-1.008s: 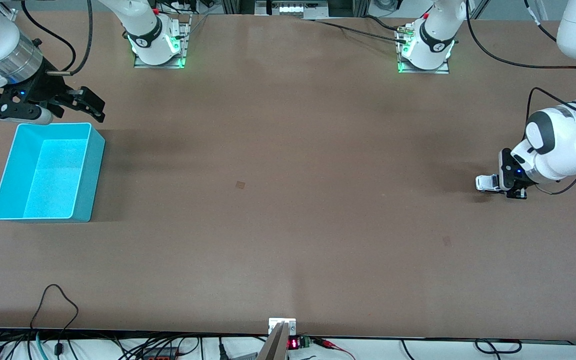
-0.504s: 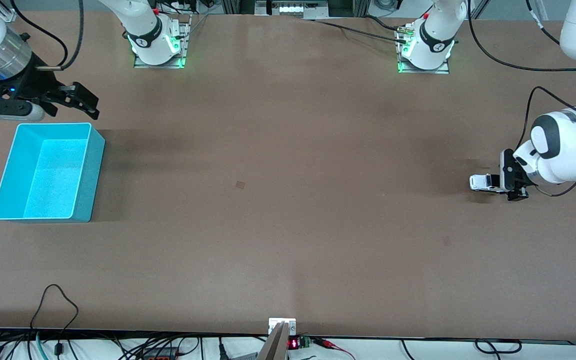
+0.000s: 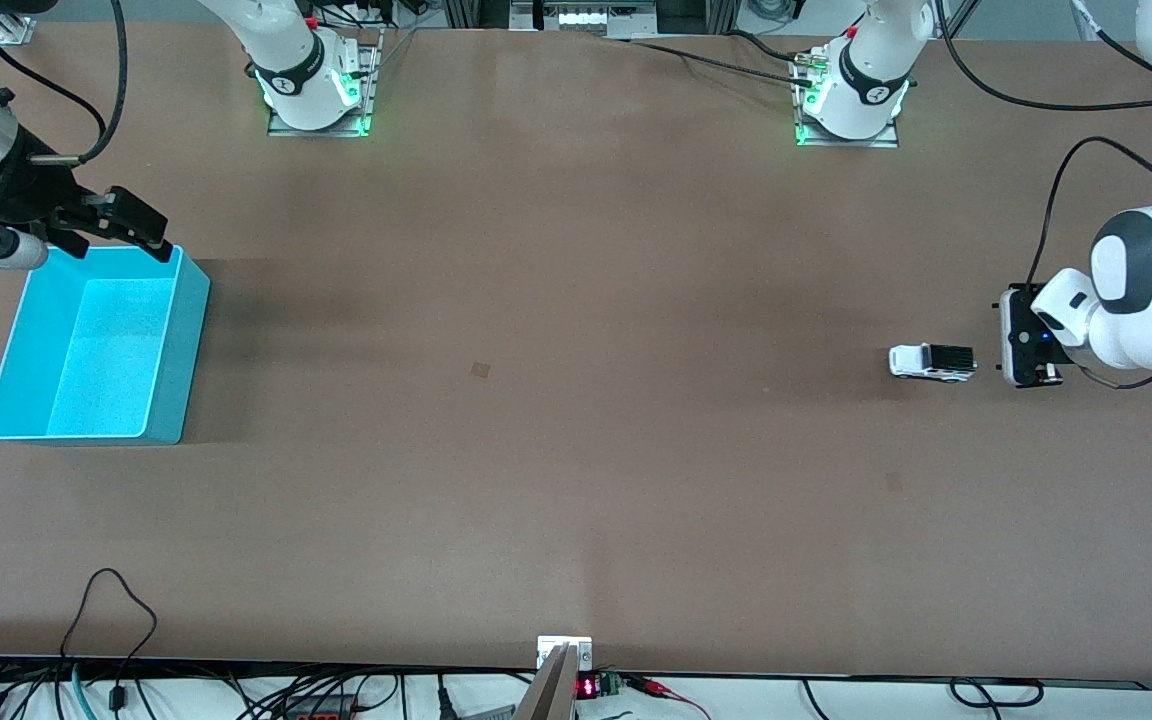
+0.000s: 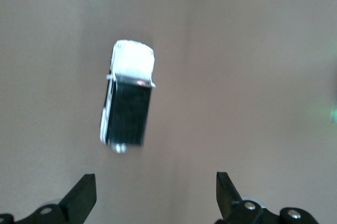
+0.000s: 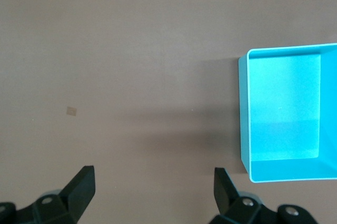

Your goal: Wind and store white jeep toy

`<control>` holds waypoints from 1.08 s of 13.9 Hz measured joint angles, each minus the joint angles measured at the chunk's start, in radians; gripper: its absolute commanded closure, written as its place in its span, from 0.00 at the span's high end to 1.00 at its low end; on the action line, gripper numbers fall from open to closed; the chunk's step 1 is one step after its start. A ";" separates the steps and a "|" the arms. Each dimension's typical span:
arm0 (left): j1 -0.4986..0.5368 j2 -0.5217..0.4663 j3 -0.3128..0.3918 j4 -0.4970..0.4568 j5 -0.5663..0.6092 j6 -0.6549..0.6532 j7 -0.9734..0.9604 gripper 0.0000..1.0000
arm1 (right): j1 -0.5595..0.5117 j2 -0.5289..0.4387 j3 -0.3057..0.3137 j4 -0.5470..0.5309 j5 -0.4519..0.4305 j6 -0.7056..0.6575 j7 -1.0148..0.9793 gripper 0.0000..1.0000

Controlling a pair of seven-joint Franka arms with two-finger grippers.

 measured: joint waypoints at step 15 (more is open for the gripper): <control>-0.271 -0.189 0.008 0.303 -0.001 -0.403 -1.174 1.00 | 0.001 0.004 -0.009 0.011 0.003 -0.052 -0.049 1.00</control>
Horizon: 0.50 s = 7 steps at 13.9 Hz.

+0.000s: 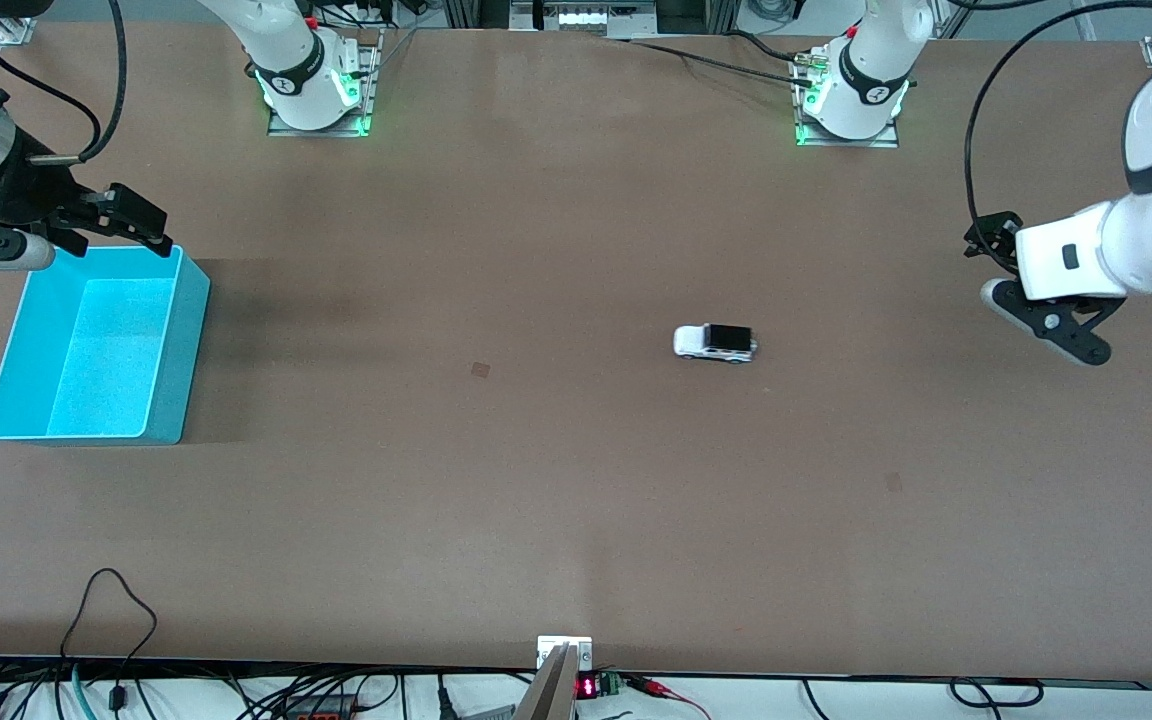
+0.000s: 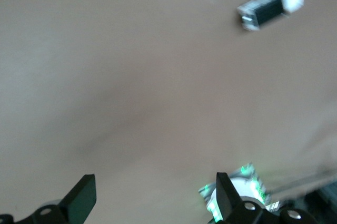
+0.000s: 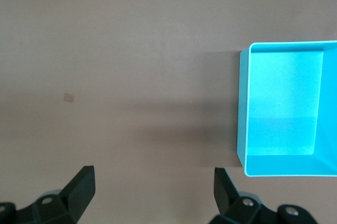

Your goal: Wind and store white jeep toy

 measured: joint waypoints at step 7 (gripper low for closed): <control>-0.086 -0.164 0.103 -0.178 -0.038 0.290 -0.371 1.00 | -0.015 0.000 -0.002 0.004 0.000 -0.019 -0.002 1.00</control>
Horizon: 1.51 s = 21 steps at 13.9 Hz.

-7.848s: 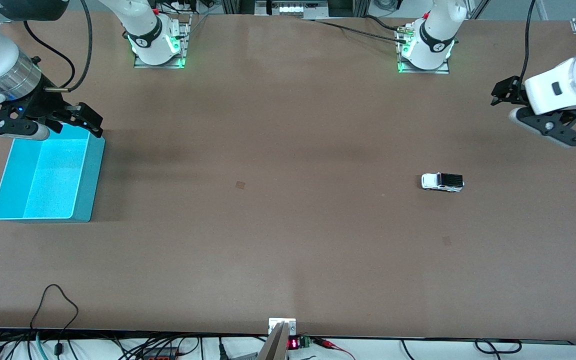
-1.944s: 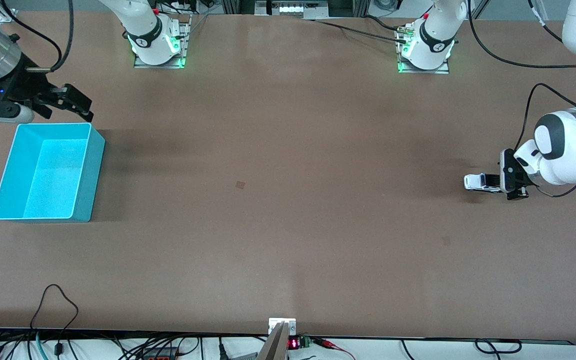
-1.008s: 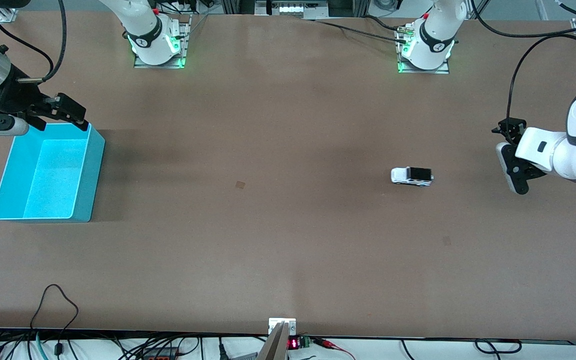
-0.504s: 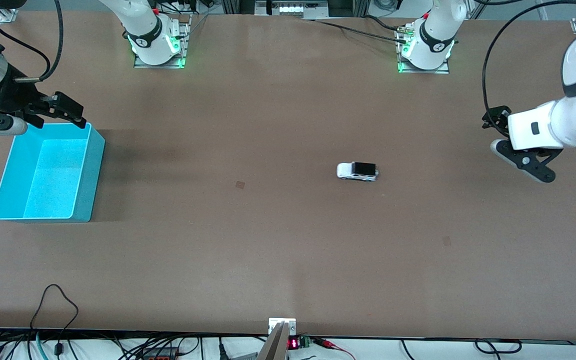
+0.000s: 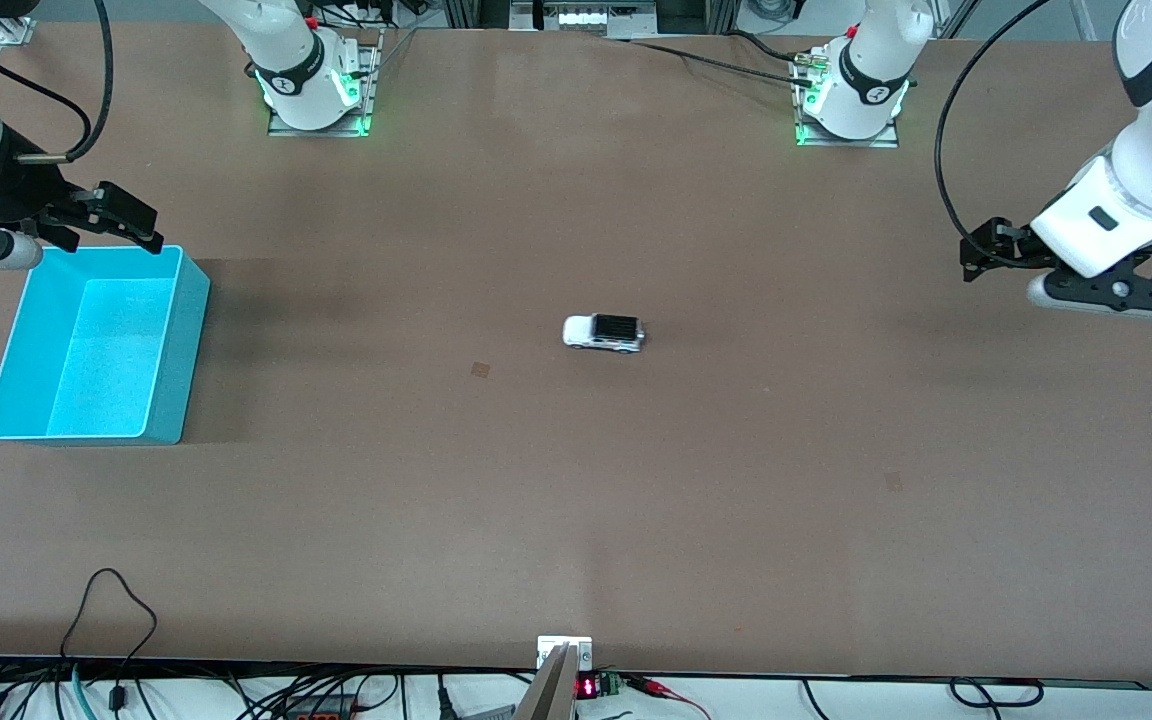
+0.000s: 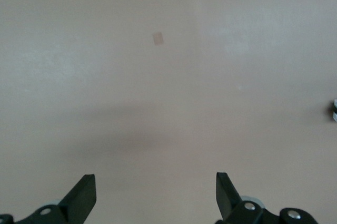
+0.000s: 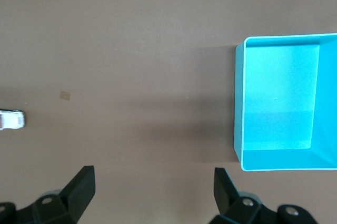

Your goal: Wind and store white jeep toy

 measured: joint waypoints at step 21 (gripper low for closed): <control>0.000 -0.041 0.041 -0.002 -0.033 -0.100 -0.032 1.00 | -0.018 0.017 0.002 -0.016 0.001 -0.073 -0.141 1.00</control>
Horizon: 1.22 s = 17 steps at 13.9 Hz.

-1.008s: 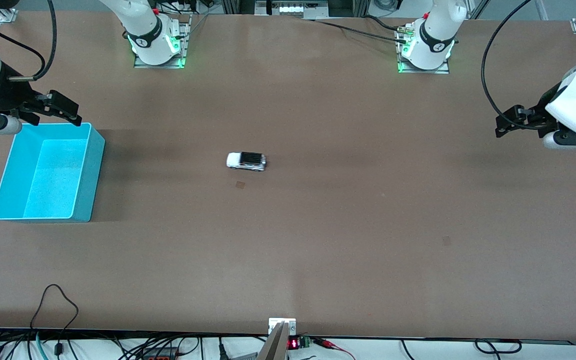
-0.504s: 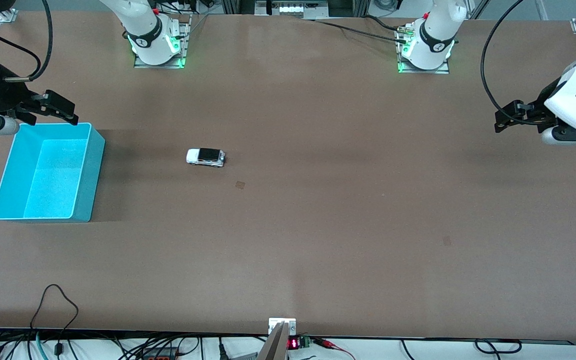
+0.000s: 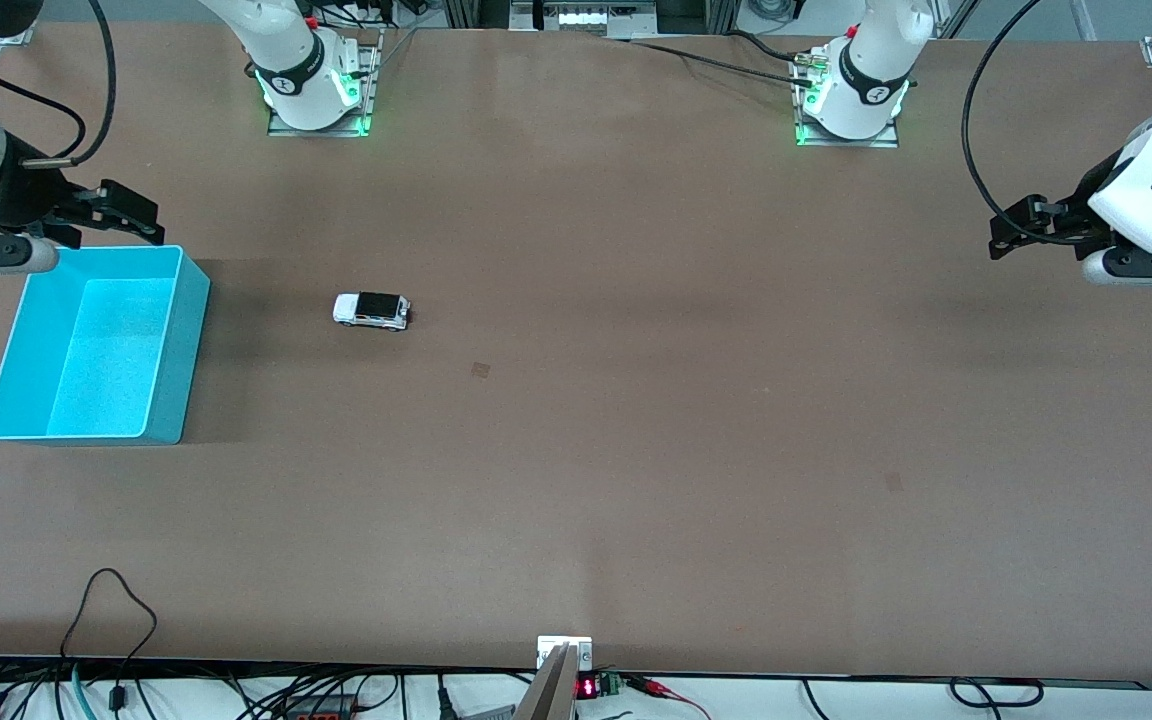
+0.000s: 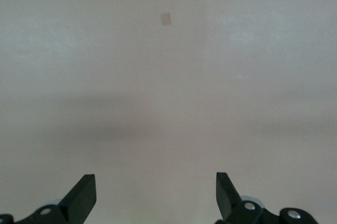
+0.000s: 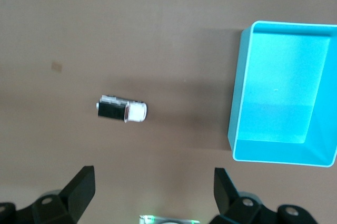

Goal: Wind and store white jeep toy
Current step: 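Reach the right gripper down and grasp the rolling jeep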

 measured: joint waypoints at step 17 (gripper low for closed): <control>0.000 -0.010 0.000 0.000 0.000 -0.032 0.000 1.00 | 0.264 -0.011 0.023 -0.612 0.008 0.638 -0.711 1.00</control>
